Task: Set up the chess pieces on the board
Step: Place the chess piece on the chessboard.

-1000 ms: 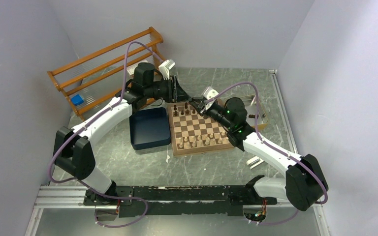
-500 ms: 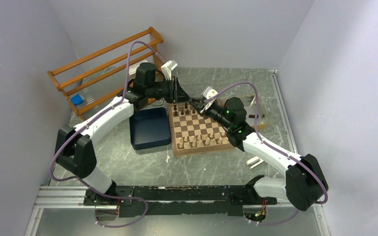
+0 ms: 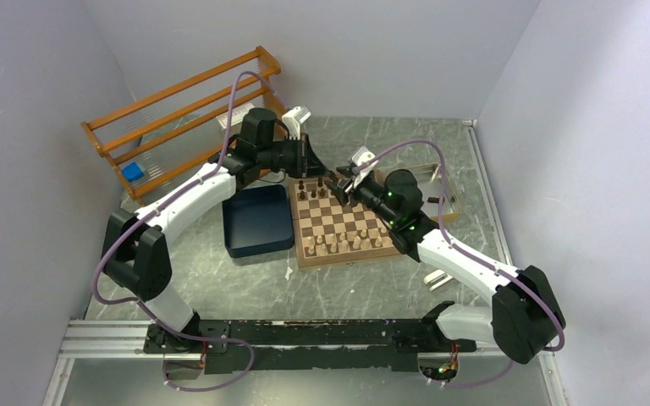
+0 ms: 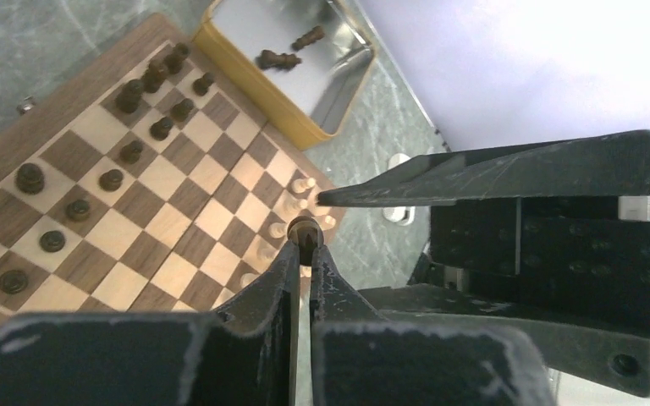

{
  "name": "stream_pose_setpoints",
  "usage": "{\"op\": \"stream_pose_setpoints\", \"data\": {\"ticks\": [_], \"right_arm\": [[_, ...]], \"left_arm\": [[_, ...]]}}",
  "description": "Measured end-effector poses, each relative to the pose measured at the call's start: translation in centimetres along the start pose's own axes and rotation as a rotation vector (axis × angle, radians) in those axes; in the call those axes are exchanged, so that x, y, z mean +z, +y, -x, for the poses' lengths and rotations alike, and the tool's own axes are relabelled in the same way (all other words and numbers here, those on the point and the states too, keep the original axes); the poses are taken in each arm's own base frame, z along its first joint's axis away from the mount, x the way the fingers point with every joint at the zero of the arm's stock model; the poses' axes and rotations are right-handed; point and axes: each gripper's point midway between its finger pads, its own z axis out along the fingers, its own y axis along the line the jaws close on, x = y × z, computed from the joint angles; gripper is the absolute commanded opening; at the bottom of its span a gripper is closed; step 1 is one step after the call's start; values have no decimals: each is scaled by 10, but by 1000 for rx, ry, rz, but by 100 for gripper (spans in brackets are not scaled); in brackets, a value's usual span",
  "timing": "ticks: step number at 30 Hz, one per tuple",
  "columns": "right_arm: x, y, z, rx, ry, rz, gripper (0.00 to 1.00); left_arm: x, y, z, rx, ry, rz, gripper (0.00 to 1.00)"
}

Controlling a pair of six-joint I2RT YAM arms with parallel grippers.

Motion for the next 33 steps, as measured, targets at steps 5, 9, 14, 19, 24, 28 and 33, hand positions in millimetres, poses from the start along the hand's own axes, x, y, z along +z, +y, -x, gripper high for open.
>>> {"op": "stream_pose_setpoints", "data": {"ticks": [5,9,14,19,24,28,33], "right_arm": [[-13,-13,-12,133,63,-128,77],[-33,-27,-13,225,70,-249,85],[-61,-62,-21,362,104,-459,100],[-86,-105,-42,481,195,-674,100],[-104,-128,-79,608,328,-851,100],[-114,-126,-110,655,445,-913,100],[-121,-124,-114,686,452,-938,100]], "left_arm": [[6,19,-2,10,2,85,5],[9,36,9,41,-33,172,5],[6,62,29,107,-109,339,5],[4,81,50,181,-181,501,5],[8,112,53,218,-195,638,5],[20,138,42,232,-164,727,5],[29,149,27,241,-135,784,5]]}}
